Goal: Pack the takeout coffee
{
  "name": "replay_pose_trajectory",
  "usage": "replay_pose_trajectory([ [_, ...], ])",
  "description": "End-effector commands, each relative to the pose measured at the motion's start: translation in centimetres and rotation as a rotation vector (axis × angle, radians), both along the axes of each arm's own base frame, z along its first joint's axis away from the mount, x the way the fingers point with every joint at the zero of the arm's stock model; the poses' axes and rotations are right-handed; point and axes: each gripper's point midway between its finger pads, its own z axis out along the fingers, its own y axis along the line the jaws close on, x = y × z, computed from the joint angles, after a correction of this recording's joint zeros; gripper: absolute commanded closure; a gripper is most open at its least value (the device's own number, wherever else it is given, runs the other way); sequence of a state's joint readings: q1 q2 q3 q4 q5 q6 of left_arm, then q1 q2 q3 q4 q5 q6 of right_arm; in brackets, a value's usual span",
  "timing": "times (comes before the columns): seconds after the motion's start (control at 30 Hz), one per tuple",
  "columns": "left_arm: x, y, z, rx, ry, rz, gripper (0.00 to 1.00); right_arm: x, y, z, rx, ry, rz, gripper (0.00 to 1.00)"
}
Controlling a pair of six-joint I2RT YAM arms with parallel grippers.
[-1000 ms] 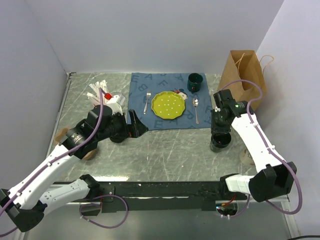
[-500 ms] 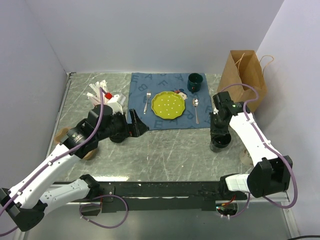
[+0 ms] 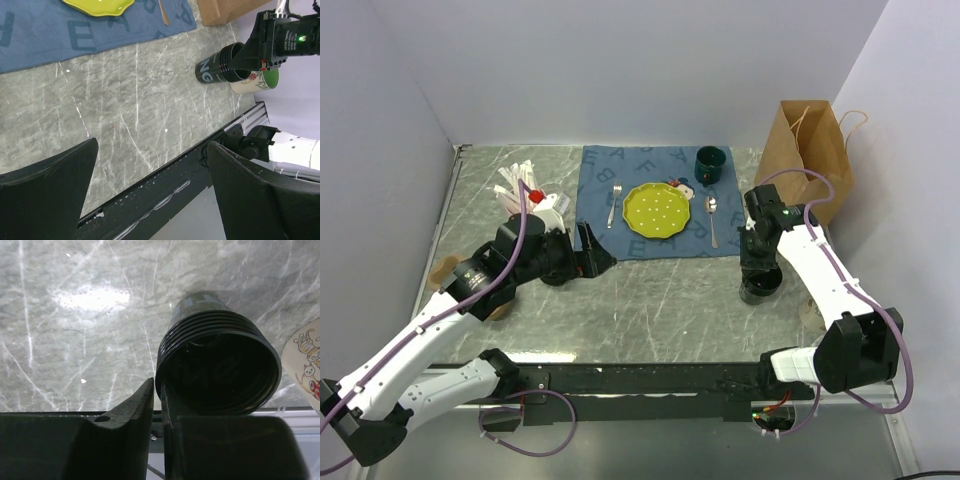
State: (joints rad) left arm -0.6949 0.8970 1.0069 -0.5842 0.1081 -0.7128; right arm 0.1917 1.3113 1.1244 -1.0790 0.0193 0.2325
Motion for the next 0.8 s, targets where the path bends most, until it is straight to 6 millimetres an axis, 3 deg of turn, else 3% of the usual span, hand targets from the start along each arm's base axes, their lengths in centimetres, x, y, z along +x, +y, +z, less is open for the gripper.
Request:
replay_pose_trajectory([
  [0.0, 0.4, -0.2, 1.3, -0.042, -0.035, 0.012, 0.03, 0.4, -0.5, -0.2, -0.02, -0.021, 0.002, 0.83],
  [0.2, 0.5, -0.2, 1.5, -0.036, -0.041, 0.012, 0.03, 0.7, -0.6, 0.2, -0.022, -0.043, -0.008, 0.9],
  [0.33, 0.4, 0.0, 1.2, -0.031, -0.035, 0.015, 0.03, 0.7, -0.7, 0.5, -0.026, -0.048, -0.006, 0.87],
  [0.47, 0.2, 0.0, 1.1, -0.035, -0.032, 0.016, 0.03, 0.7, -0.7, 0.4, -0.023, -0.049, -0.008, 0.97],
  [0.7, 0.3, 0.1, 0.9, -0.029, -0.031, 0.017, 0.03, 1.0, -0.8, 1.2, -0.029, -0.06, -0.018, 0.91],
  [0.77, 0.3, 0.1, 0.8, -0.027, -0.031, 0.017, 0.03, 1.1, -0.7, 1.4, -0.027, -0.063, -0.013, 0.96],
])
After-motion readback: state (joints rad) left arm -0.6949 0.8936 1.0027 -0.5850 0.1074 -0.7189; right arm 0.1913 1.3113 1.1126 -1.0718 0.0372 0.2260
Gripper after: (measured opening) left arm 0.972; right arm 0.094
